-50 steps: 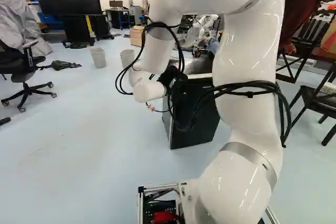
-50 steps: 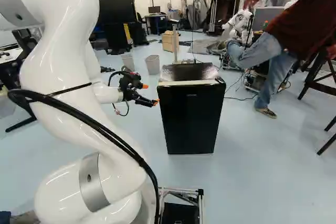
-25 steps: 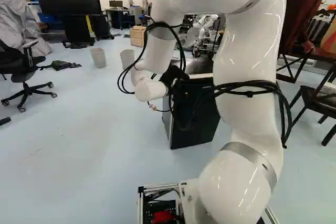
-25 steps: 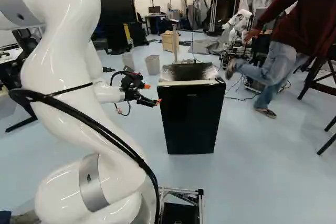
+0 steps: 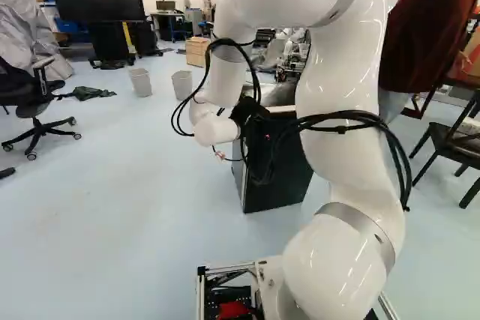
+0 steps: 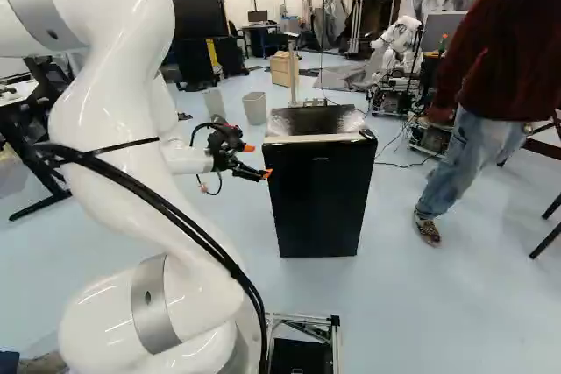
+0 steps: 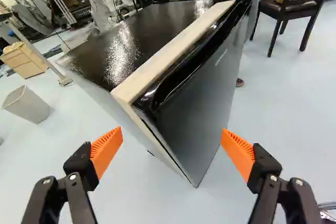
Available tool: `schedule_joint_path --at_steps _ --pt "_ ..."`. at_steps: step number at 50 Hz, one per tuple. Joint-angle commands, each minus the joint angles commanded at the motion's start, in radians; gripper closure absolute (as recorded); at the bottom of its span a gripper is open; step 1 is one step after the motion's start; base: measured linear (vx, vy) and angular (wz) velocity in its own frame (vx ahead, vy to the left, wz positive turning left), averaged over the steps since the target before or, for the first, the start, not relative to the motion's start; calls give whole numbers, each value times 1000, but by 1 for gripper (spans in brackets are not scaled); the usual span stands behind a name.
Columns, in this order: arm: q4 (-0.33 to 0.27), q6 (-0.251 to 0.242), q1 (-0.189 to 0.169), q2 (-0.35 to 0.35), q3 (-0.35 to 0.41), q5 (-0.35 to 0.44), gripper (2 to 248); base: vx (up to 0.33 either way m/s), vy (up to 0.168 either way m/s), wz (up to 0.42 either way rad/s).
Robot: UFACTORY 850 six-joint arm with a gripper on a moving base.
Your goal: Grab a drink from the fridge
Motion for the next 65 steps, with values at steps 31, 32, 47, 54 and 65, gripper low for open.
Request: schedule_joint_path --at_steps 31,32,47,54,65 --pt "0 0 -35 -23 -17 0 3 0 0 0" --pt "0 0 -35 -23 -17 0 3 0 0 0" --pt "0 -11 -38 -23 -17 0 3 0 0 0" --pt "0 -68 -38 -23 -17 0 3 0 0 0" --pt "0 -102 -38 -23 -17 0 3 0 0 0"
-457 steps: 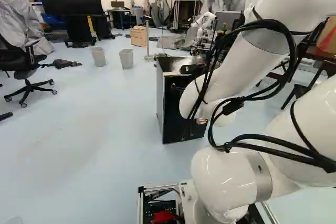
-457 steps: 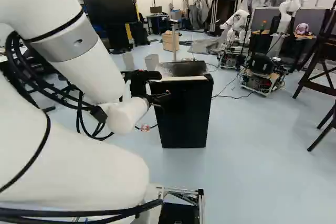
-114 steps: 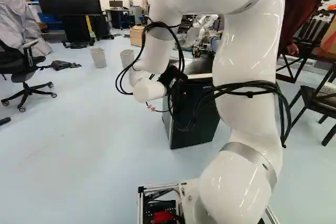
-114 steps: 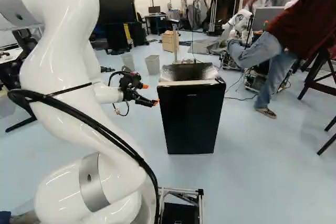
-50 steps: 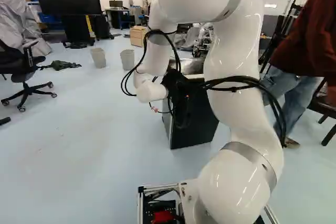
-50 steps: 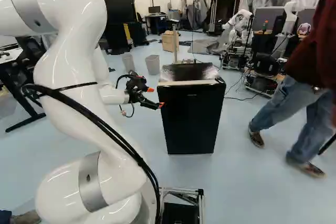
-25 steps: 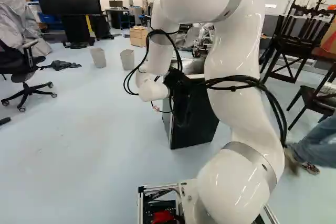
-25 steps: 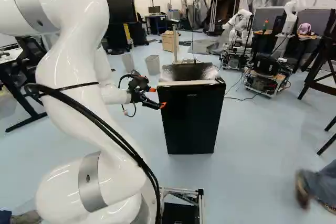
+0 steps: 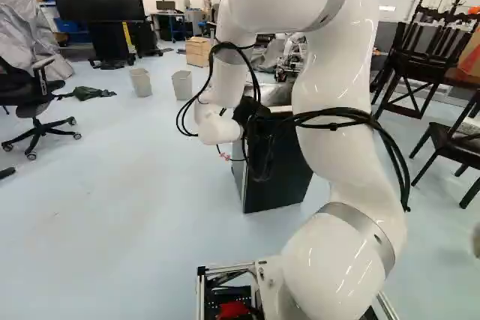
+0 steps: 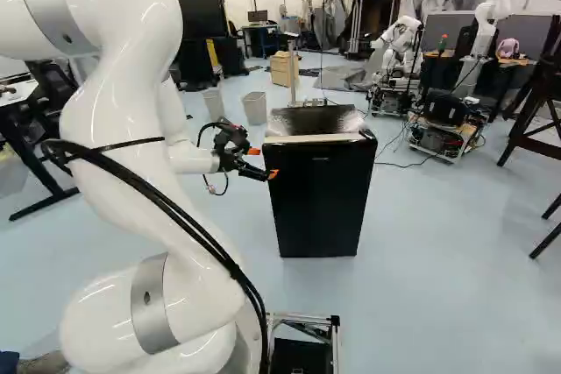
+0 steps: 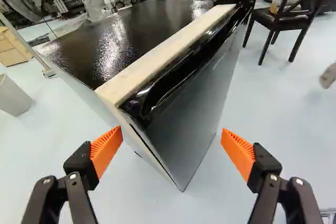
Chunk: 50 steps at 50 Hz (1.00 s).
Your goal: Grab a drink from the fridge
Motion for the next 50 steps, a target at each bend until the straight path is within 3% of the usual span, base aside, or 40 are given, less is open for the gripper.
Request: schedule_joint_path --at_steps 29,50 --pt "0 -2 -36 -2 -2 0 3 0 0 0" --pt "0 -2 -19 37 58 0 3 0 0 0"
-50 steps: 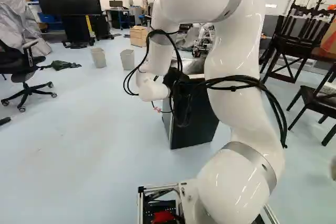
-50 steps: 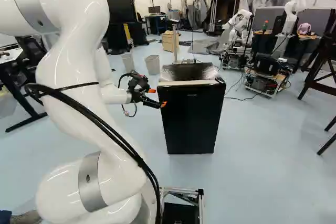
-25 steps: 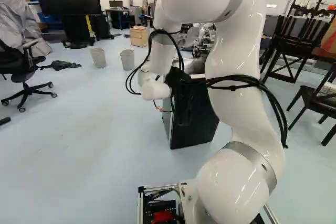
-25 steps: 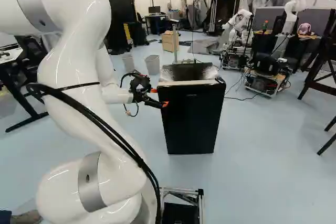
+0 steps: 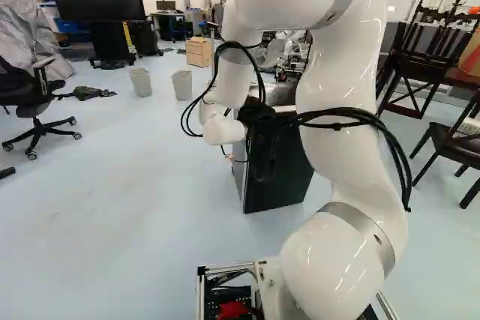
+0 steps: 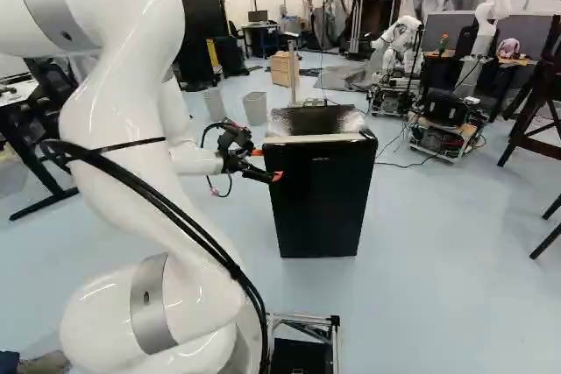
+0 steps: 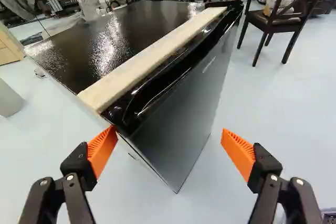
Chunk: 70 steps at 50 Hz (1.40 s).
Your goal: Grab a drink from the fridge
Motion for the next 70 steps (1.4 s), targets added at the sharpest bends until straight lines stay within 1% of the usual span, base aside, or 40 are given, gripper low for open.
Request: schedule_joint_path --at_steps 11,17,28,36,44,70 --pt "0 0 21 41 63 0 3 0 0 0" --pt "0 0 39 61 93 0 3 0 0 0" --pt "0 0 78 76 116 1 3 0 0 0" --pt "0 0 99 75 114 8 3 0 0 0" --pt "0 0 114 67 103 16 3 0 0 0" --pt "0 0 133 30 46 43 3 0 0 0"
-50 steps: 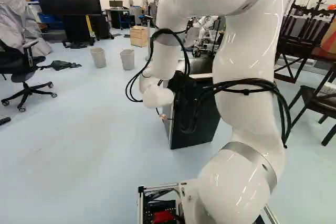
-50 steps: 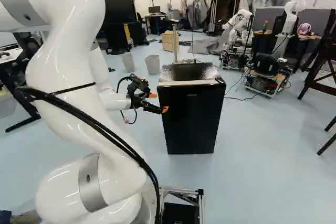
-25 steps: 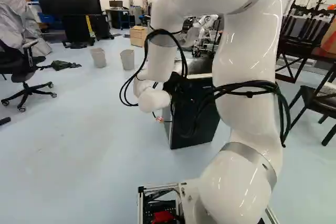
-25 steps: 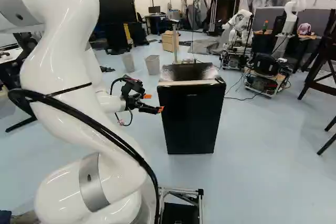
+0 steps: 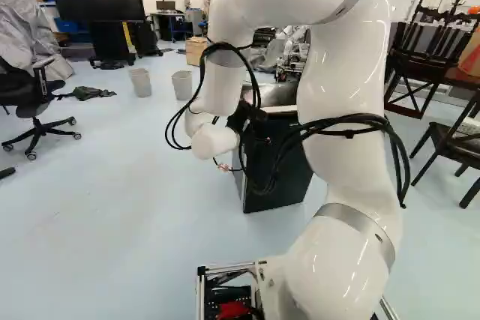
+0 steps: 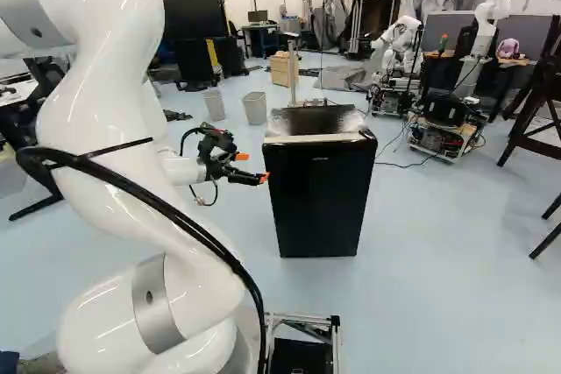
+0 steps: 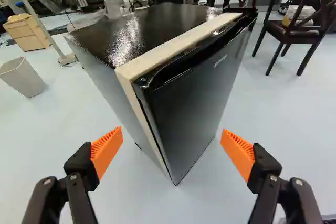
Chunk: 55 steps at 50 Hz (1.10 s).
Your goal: Grab a drink from the fridge
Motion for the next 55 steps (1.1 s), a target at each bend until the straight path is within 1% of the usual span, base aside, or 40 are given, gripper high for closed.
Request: schedule_joint_path --at_steps 12,36,55 --pt "6 0 -7 -18 -28 12 3 0 0 0" --pt "37 0 -25 -48 -75 37 3 0 0 0" --pt "63 0 -42 -58 -91 56 3 0 0 0"
